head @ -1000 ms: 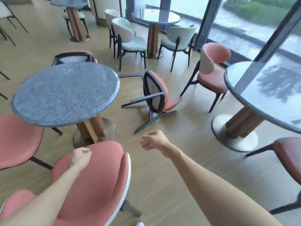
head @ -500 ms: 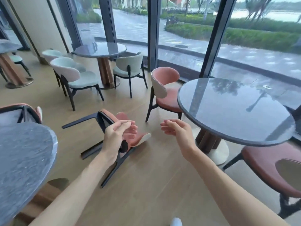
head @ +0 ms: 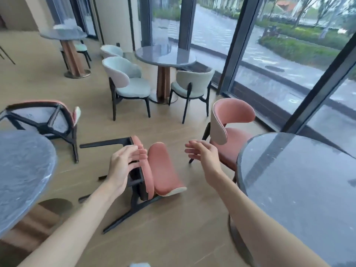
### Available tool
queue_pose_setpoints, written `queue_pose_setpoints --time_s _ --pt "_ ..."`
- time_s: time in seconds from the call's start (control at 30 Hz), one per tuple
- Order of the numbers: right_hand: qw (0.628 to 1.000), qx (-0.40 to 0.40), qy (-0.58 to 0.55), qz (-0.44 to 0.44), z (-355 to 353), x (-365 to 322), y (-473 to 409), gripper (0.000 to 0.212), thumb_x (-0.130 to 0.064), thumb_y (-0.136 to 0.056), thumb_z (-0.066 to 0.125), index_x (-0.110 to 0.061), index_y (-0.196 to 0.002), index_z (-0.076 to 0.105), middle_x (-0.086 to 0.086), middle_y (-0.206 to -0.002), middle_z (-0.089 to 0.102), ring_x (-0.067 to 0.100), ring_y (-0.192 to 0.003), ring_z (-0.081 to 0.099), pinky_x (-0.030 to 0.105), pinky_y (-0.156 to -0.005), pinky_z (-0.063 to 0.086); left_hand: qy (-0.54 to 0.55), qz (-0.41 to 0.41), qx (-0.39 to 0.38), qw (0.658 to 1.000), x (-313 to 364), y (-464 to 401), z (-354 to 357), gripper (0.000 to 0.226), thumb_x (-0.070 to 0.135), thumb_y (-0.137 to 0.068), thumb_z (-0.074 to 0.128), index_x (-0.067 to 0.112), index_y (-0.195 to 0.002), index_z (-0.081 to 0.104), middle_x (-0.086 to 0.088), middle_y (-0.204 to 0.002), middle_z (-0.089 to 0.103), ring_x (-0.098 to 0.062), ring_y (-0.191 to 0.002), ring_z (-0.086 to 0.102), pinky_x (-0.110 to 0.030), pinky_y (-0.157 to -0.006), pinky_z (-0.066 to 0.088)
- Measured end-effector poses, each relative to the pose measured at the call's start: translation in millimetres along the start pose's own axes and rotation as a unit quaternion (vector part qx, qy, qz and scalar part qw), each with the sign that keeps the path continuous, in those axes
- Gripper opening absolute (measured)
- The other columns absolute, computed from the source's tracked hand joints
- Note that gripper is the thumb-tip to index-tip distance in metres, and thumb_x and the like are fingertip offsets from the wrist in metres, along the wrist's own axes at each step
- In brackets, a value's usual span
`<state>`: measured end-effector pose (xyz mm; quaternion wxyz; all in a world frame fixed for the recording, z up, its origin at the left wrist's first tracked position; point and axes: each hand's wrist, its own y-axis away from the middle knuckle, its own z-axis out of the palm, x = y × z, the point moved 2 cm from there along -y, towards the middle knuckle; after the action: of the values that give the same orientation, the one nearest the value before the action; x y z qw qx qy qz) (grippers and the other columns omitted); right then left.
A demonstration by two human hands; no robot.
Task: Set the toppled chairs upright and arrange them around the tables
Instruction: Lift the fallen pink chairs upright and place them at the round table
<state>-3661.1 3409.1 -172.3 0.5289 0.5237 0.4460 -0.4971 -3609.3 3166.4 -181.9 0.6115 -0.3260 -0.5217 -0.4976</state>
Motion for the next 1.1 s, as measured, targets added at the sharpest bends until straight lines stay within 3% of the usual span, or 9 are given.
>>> queue_pose_setpoints --time_s 0.2,0.47,0.73,0.93,1.1 --pt "0.999 -0.040 0.016 0.012 12 11 -123 0.015 -0.014 -0.094 0.060 -0.007 -0.098 0.072 0.010 -0.095 0.077 0.021 -0.083 0.072 0.034 -0.082 0.055 0.015 -0.011 0.017 1.000 -30 -111 62 0.026 0.011 -0.099 0.051 -0.007 -0.108 0.067 -0.027 -0.101 0.071 -0.031 -0.086 0.068 -0.046 -0.082 0.056" --pt "0.993 -0.027 0.066 0.095 -13 50 -300 0.014 -0.014 -0.094 0.058 -0.009 -0.096 0.071 0.011 -0.098 0.076 0.021 -0.081 0.070 0.033 -0.081 0.055 0.065 -0.122 0.049 0.989 -95 -269 163 0.030 0.010 -0.097 0.053 -0.012 -0.114 0.064 -0.027 -0.105 0.069 -0.031 -0.086 0.067 -0.046 -0.084 0.055" --pt "0.978 -0.104 0.108 0.144 6 74 -440 0.015 -0.014 -0.095 0.058 -0.007 -0.097 0.071 0.009 -0.094 0.076 0.020 -0.079 0.070 0.032 -0.079 0.055 0.075 -0.144 0.162 0.973 -117 -367 172 0.017 0.014 -0.095 0.056 0.005 -0.099 0.070 -0.014 -0.093 0.075 -0.024 -0.080 0.071 -0.043 -0.081 0.058" --pt "0.949 -0.244 0.141 0.140 55 88 -538 0.018 -0.011 -0.094 0.054 -0.004 -0.101 0.070 0.009 -0.092 0.075 0.019 -0.074 0.069 0.027 -0.070 0.054 0.119 -0.117 0.328 0.930 -130 -396 160 0.014 0.015 -0.095 0.057 0.007 -0.096 0.068 -0.016 -0.095 0.071 -0.026 -0.080 0.069 -0.034 -0.069 0.058" --pt "0.916 -0.331 0.169 0.148 81 96 -571 0.016 -0.011 -0.091 0.054 -0.009 -0.095 0.070 0.013 -0.100 0.074 0.022 -0.077 0.068 0.033 -0.078 0.054 0.144 -0.132 0.418 0.887 -146 -387 162 0.027 0.021 -0.095 0.058 0.005 -0.114 0.067 -0.013 -0.102 0.072 -0.023 -0.085 0.070 -0.030 -0.072 0.057"
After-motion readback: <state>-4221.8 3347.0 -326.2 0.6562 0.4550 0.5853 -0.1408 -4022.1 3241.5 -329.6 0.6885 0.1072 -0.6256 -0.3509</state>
